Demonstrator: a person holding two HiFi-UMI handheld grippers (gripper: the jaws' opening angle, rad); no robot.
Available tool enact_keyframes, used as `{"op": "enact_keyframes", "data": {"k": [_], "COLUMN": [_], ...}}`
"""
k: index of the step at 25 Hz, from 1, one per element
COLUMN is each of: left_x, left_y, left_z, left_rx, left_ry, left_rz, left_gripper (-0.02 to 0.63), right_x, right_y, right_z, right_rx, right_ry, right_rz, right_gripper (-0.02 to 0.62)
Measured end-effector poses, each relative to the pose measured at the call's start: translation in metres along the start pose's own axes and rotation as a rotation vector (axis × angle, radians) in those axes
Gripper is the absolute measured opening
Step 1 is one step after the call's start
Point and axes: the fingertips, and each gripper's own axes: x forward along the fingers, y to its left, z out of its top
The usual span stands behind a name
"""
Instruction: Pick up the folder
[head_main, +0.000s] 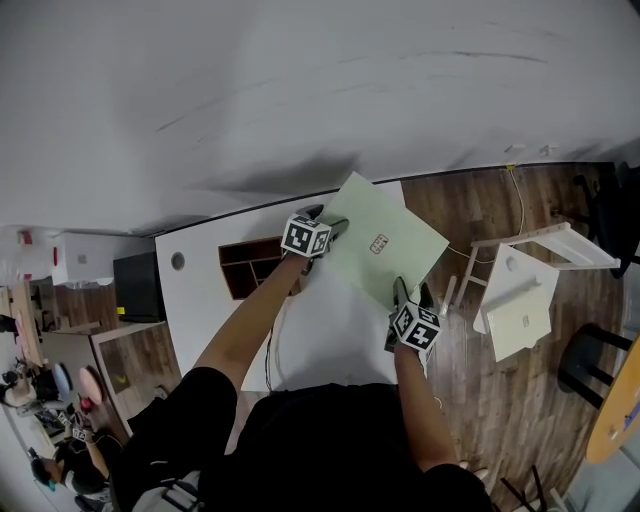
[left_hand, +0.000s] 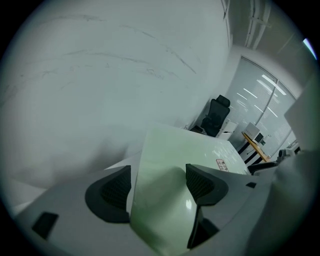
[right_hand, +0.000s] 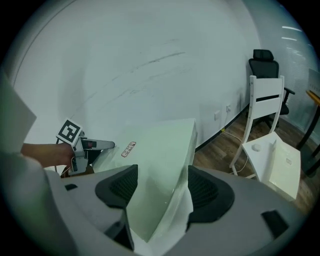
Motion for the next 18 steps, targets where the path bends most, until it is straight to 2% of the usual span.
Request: {"op": "enact_keyframes", "data": {"k": [7,11,18], "left_x": [0.001,0.004,0.003], "left_y": [-0.010,-0.009,-0.009], "left_z": [-0.002,-0.002,-0.002], "left_rx": [0.032,0.019,0.025], "left_ry": [0.012,0.029,0.025], "left_rz": [-0.044,-0.060,-0.054], "left_gripper": [0.333,0.339,0.337], "right_x": [0.011,0.017,0.020], "right_y": [-0.004,-0.007,-0.007], "right_z": [-0.007,-0.010,-0.012], "right_rx": [0.059,0.092,0.135], "right_ry": [0.031,0.044,0.026], "right_rz": [0.026,0.032,0.058], "right_gripper": [0.298,0.298,0.301]}}
